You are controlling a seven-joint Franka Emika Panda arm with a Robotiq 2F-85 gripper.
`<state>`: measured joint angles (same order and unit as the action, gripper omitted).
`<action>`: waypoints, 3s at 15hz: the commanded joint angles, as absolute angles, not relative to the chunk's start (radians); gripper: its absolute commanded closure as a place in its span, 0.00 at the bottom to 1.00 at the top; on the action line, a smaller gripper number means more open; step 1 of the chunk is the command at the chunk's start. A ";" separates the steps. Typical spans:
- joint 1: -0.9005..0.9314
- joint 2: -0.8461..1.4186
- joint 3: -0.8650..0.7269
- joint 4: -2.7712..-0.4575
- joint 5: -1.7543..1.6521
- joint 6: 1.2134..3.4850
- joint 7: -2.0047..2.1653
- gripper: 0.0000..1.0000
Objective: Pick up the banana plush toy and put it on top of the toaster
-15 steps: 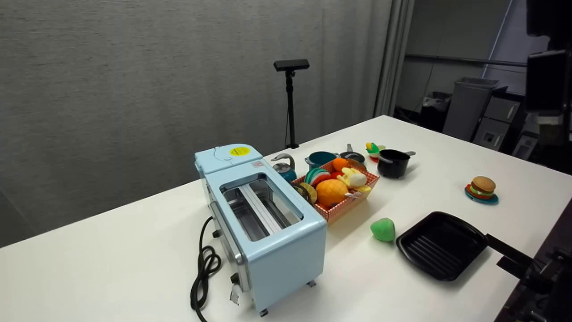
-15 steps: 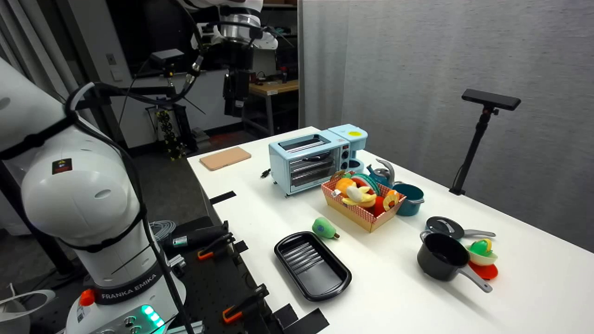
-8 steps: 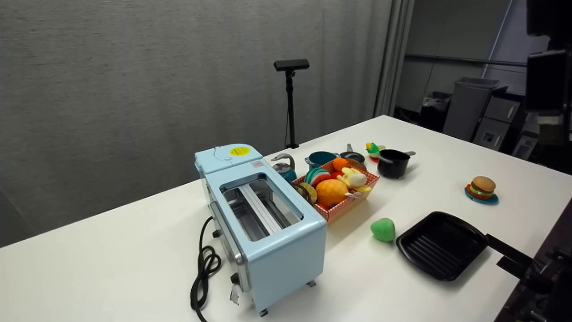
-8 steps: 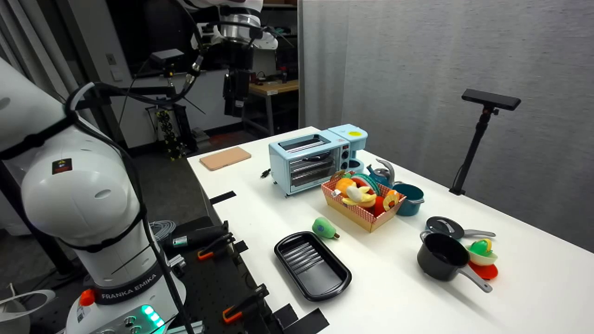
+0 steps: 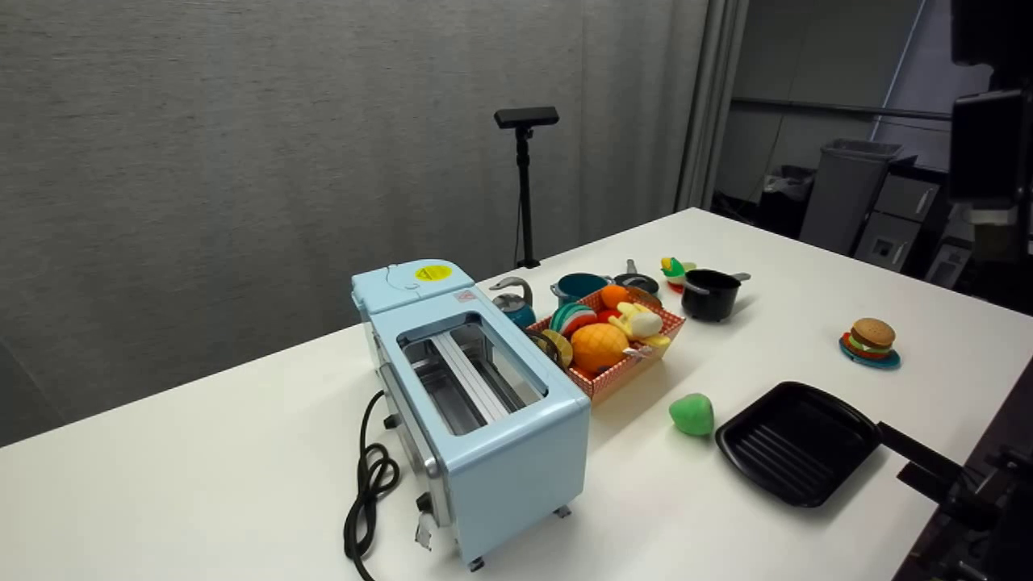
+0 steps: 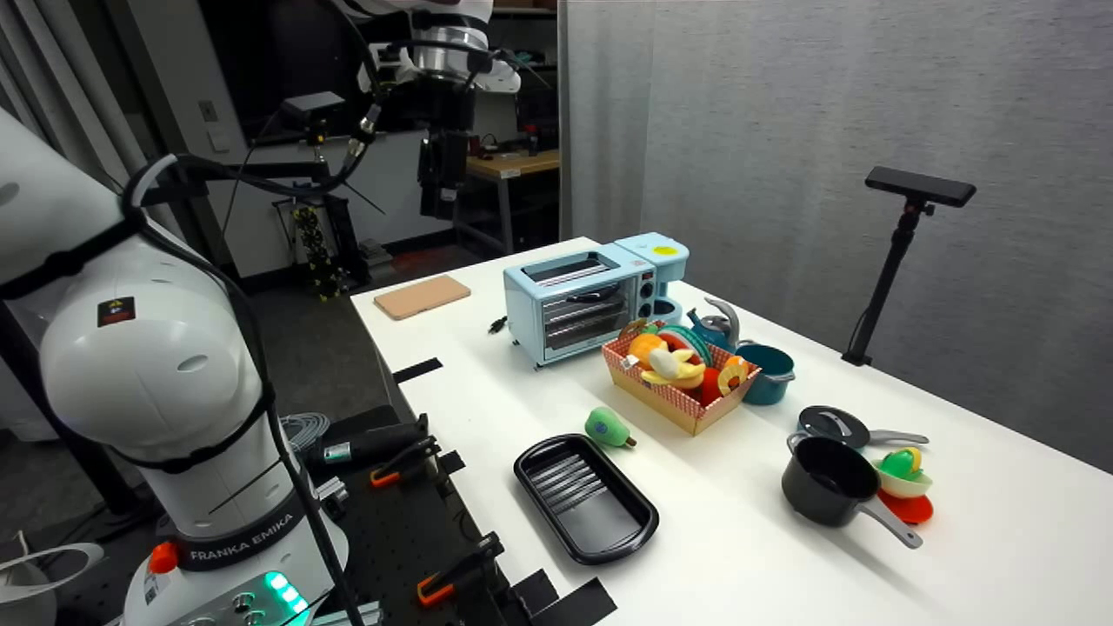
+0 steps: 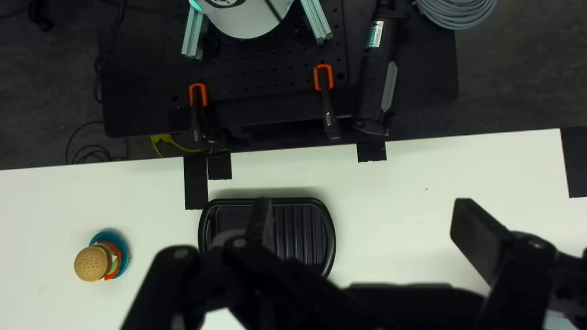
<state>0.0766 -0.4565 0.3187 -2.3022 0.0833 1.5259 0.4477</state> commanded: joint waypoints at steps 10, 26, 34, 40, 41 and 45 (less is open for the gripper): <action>0.093 -0.451 0.301 -2.298 0.075 1.530 0.456 0.00; 0.055 -0.268 0.194 -2.261 -0.104 1.755 0.416 0.00; 0.047 -0.114 0.134 -2.156 -0.210 1.826 0.334 0.00; 0.074 0.070 0.126 -2.004 -0.185 1.848 0.239 0.00; 0.078 0.099 0.125 -1.977 -0.183 1.843 0.226 0.00; 0.089 0.209 0.122 -1.875 -0.166 1.827 0.133 0.00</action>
<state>0.0722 0.1206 0.1347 -1.9755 -0.1845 1.8509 0.2055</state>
